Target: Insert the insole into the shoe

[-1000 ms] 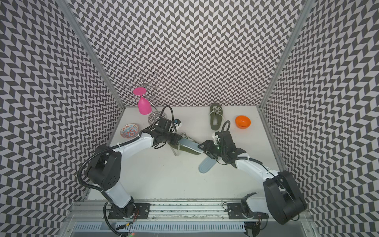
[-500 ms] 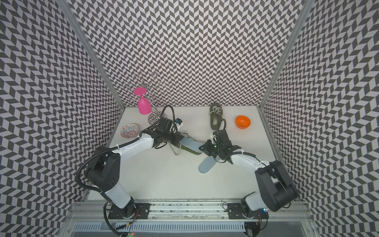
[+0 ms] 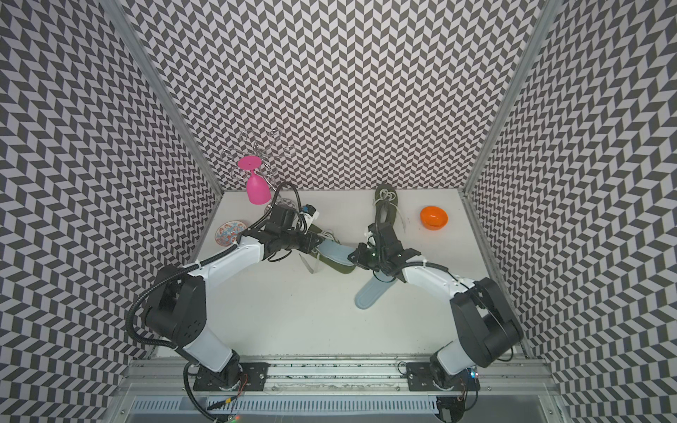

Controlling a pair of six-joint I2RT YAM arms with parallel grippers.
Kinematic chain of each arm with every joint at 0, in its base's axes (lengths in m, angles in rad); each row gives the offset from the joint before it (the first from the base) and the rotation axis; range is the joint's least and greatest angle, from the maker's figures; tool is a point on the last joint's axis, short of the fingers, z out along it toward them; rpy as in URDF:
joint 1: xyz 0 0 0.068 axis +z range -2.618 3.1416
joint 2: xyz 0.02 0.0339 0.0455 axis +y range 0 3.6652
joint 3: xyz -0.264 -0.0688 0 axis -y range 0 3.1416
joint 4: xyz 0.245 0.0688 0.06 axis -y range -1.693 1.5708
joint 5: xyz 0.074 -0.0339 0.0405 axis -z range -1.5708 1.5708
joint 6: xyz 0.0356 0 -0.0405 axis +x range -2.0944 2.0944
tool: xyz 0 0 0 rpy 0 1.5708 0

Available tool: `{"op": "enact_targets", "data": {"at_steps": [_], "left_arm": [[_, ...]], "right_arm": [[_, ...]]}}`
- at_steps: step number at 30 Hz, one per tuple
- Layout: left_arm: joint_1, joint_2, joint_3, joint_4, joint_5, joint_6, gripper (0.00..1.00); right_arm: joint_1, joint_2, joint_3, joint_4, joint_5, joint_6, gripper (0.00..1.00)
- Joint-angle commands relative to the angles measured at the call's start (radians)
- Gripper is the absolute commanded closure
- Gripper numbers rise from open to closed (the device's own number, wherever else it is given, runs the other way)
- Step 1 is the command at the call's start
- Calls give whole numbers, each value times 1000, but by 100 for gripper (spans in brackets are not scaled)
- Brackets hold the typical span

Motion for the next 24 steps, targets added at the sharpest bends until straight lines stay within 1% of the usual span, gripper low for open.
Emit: {"op": "enact_targets", "data": {"at_steps": [1, 4, 8, 11, 13, 15, 17, 18, 19, 21, 24], "left_arm": [[-10, 3, 13, 24, 155, 0, 100], [-5, 48, 40, -35, 164, 20, 100], [-2, 93, 60, -80, 141, 30, 100], [-1, 106, 71, -87, 128, 30, 100], [1, 115, 84, -99, 98, 25, 100], [1, 120, 90, -108, 90, 28, 100], [2, 109, 80, -83, 106, 13, 100], [5, 103, 77, -69, 116, -3, 100], [7, 103, 77, -62, 134, -12, 100], [8, 103, 87, -61, 155, -25, 100], [8, 101, 100, -68, 182, -34, 100]], "right_arm": [[5, 17, -33, 119, 36, -85, 95], [6, 45, -10, 155, -16, -108, 96], [0, 8, -8, 200, 12, -76, 97], [-8, 33, -24, 298, -63, -38, 97], [-8, 64, -6, 313, -133, -39, 98], [-6, 72, 6, 324, -163, -59, 98], [3, 80, 33, 257, -117, -122, 98], [3, 96, 51, 215, -101, -158, 98], [3, 112, 60, 188, -98, -183, 100], [3, 144, 76, 110, -51, -232, 100], [-3, 167, 48, 125, -21, -225, 100]]}}
